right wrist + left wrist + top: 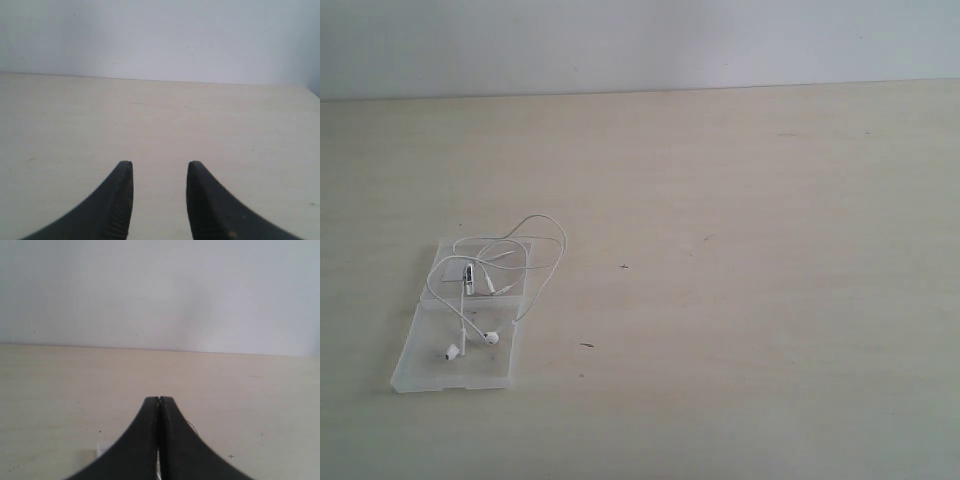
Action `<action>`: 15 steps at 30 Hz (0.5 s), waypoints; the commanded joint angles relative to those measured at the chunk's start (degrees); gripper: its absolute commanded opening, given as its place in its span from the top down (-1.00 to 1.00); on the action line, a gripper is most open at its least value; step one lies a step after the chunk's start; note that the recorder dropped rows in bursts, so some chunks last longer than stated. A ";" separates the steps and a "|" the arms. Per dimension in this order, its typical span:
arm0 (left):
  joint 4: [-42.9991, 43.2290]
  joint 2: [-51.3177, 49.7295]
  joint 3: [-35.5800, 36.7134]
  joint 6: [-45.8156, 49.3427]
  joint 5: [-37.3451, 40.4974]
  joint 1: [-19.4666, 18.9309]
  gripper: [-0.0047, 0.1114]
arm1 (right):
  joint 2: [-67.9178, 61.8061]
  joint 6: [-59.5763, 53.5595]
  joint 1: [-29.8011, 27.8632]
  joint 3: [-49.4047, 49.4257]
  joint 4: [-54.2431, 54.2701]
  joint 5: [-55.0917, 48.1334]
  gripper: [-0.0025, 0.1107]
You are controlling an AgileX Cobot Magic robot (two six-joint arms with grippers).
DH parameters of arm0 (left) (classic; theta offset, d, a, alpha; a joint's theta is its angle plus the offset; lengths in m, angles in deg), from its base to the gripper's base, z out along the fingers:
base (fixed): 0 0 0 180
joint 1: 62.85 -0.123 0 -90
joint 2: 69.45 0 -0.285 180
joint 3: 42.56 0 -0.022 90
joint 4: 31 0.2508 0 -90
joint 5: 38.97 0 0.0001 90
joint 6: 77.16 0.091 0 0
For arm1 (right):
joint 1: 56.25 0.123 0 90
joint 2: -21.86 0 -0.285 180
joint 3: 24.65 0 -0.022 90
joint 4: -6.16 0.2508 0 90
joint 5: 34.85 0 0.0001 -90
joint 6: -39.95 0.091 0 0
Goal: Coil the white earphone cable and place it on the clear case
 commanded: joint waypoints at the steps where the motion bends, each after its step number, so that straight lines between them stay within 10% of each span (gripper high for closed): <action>1: 0.24 1.38 0.19 0.27 -0.27 -0.63 0.92 | 0.31 0.09 -0.31 0.22 -0.29 0.21 0.34; 15: 0.34 22.47 0.19 15.73 11.12 -8.03 0.92 | 0.31 0.09 -0.31 0.22 -0.29 0.21 0.34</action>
